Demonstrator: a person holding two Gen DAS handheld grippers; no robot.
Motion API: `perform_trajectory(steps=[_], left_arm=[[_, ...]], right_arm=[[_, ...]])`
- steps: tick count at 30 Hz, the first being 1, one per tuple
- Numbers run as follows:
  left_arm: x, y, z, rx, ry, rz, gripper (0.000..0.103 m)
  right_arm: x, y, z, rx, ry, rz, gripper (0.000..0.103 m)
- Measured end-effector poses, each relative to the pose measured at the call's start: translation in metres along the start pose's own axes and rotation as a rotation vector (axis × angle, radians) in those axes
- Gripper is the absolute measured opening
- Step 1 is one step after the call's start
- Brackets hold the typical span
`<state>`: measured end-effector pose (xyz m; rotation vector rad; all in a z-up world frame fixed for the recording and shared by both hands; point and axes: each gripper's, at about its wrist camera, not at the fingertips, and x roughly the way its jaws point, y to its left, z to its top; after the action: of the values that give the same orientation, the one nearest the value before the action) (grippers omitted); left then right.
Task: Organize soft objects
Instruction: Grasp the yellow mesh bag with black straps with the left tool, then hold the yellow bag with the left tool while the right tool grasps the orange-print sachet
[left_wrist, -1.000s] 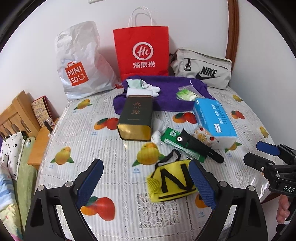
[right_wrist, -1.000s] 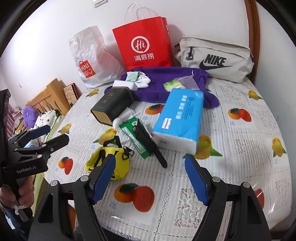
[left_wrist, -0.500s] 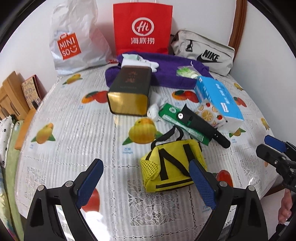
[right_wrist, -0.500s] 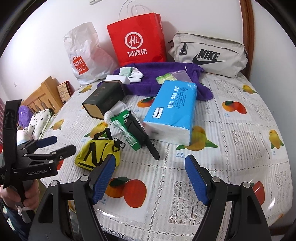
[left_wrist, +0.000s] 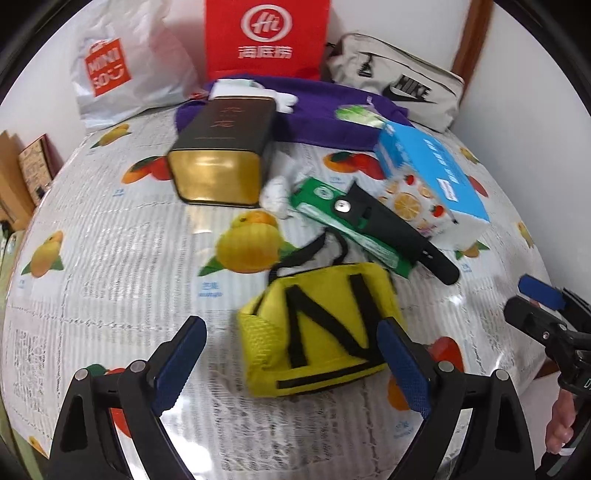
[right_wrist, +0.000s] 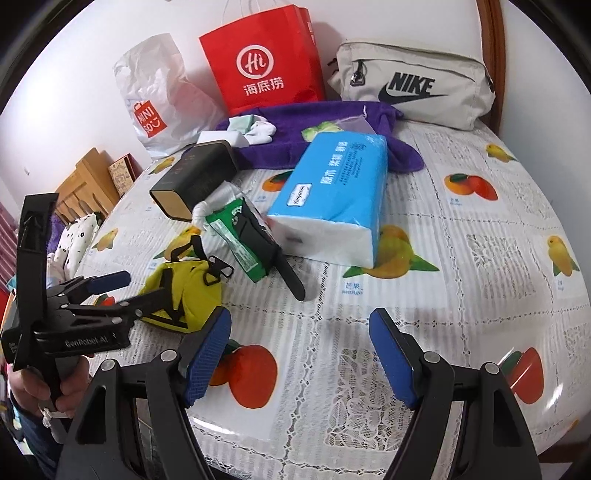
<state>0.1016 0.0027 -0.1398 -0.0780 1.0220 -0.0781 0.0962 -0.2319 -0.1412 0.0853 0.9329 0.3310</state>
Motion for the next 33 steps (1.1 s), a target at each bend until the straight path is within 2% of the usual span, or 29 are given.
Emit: perform_trajectory(steps=[2, 3, 4, 8, 10, 13, 18, 22, 25, 27, 29, 31, 33], left_arm=[[0.004, 0.008, -0.001, -0.014, -0.001, 0.005, 0.086], [0.006, 0.011, -0.001, -0.026, 0.007, -0.003, 0.075], [0.011, 0.014, -0.001, -0.034, 0.022, -0.018, 0.069], [0.016, 0.015, -0.005, -0.021, 0.023, -0.038, 0.061], [0.016, 0.013, -0.006, -0.003, 0.012, -0.062, 0.039], [0.015, 0.016, -0.005, 0.004, 0.007, -0.07, 0.03], [0.015, 0.025, -0.005, -0.008, 0.001, -0.073, 0.03], [0.011, 0.028, -0.005, 0.0, -0.023, -0.071, 0.029], [0.011, 0.034, -0.003, 0.001, -0.019, -0.05, 0.029], [0.014, 0.041, -0.002, -0.023, -0.01, -0.073, 0.029], [0.016, 0.043, -0.003, -0.031, -0.009, -0.088, 0.029], [0.016, 0.044, -0.003, -0.038, -0.01, -0.096, 0.029], [0.017, 0.044, -0.002, -0.031, -0.01, -0.098, 0.029]], right_arm=[[0.003, -0.003, -0.001, 0.01, 0.004, 0.004, 0.077], [0.004, -0.004, -0.001, 0.016, 0.008, 0.007, 0.077], [0.005, -0.004, -0.001, 0.018, 0.01, 0.011, 0.076], [0.009, -0.003, -0.001, 0.02, 0.015, 0.024, 0.077], [0.012, -0.001, -0.001, 0.012, 0.017, 0.027, 0.076], [0.016, 0.001, 0.001, 0.006, 0.02, 0.029, 0.077], [0.022, 0.006, 0.01, -0.013, 0.0, 0.044, 0.076], [0.038, 0.013, 0.019, -0.051, 0.01, 0.023, 0.076], [0.049, 0.016, 0.023, -0.075, 0.02, 0.015, 0.067], [0.052, 0.017, 0.027, -0.067, 0.027, 0.024, 0.064], [0.049, 0.019, 0.029, -0.05, 0.016, 0.069, 0.061], [0.043, 0.023, 0.029, -0.051, -0.004, 0.079, 0.053], [0.035, 0.028, 0.032, -0.066, -0.031, 0.074, 0.052]])
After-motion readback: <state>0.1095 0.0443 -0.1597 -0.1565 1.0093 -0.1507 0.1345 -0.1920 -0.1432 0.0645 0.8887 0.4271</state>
